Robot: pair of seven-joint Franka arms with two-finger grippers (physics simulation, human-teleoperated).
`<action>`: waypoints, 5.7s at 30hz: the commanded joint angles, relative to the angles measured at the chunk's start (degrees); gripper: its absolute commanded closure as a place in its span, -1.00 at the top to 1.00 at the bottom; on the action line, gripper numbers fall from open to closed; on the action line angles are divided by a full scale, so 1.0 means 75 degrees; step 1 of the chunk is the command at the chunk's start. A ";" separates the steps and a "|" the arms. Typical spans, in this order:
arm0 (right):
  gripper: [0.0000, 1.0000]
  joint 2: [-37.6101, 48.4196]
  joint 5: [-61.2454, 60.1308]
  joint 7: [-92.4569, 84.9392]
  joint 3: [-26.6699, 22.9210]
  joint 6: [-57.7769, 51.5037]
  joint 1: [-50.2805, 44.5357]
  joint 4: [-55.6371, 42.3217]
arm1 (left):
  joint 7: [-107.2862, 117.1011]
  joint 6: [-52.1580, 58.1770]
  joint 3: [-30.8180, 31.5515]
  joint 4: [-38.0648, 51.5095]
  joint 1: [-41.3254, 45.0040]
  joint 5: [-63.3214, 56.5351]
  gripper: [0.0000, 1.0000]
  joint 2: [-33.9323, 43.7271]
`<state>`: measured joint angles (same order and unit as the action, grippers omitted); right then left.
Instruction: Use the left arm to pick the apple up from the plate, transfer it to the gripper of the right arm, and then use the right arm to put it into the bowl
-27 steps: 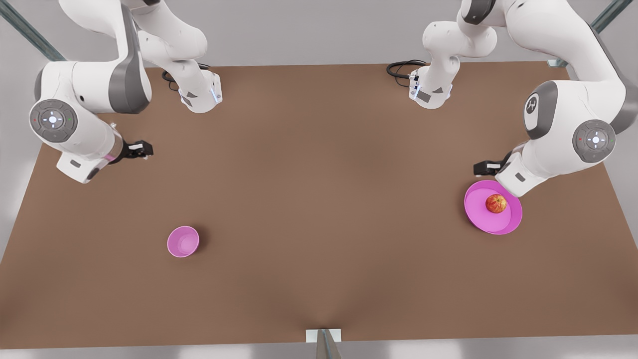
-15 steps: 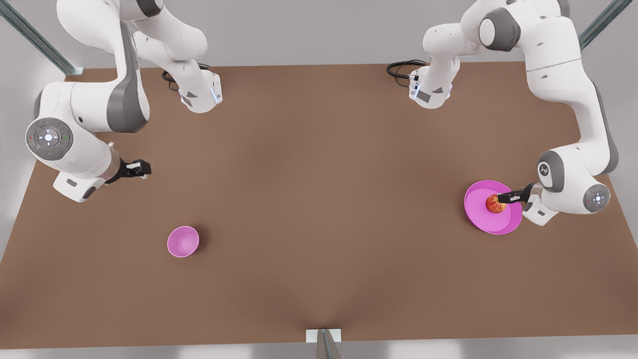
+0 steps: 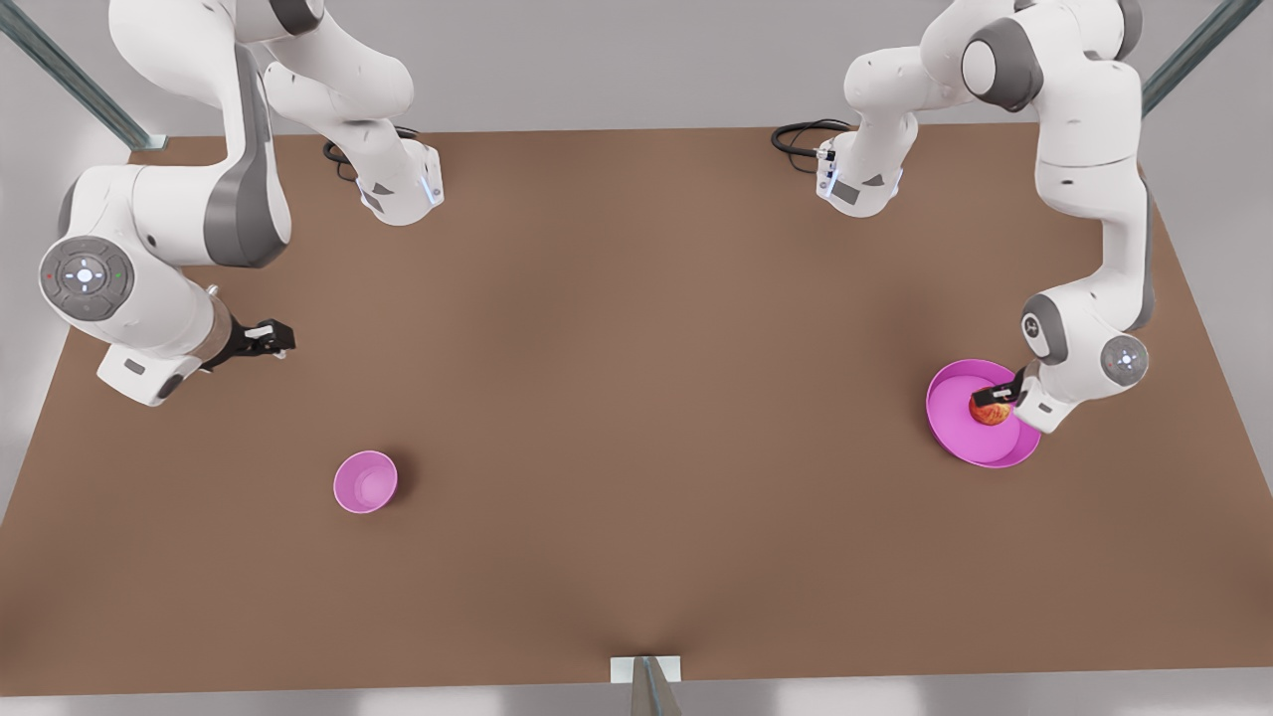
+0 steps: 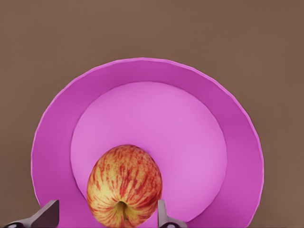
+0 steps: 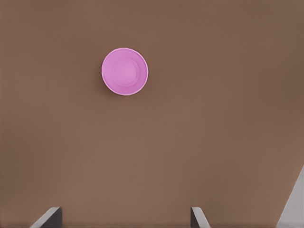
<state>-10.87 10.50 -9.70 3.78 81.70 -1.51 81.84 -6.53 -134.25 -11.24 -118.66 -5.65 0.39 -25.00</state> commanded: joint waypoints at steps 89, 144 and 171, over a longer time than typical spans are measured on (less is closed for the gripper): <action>1.00 -0.5851 -0.8536 -1.4304 0.3972 0.4986 0.0552 -0.1842 | 0.1633 0.3604 0.4722 0.8004 0.1796 0.7893 0.42 -0.4390; 1.00 -0.6648 -1.0388 -1.5758 0.5648 0.7459 0.0177 -0.1291 | 0.1703 0.2595 0.4745 0.8157 0.2242 0.8198 0.44 -0.4589; 0.36 -0.6531 -0.9920 -1.5571 0.5637 0.7014 0.0740 -0.1139 | 0.1680 0.3063 0.4734 0.8157 0.1867 0.8162 1.00 -0.4530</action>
<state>-60.02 -65.02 -126.34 46.04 136.09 3.72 73.50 6.34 -113.28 24.19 -57.50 8.49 61.76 -59.07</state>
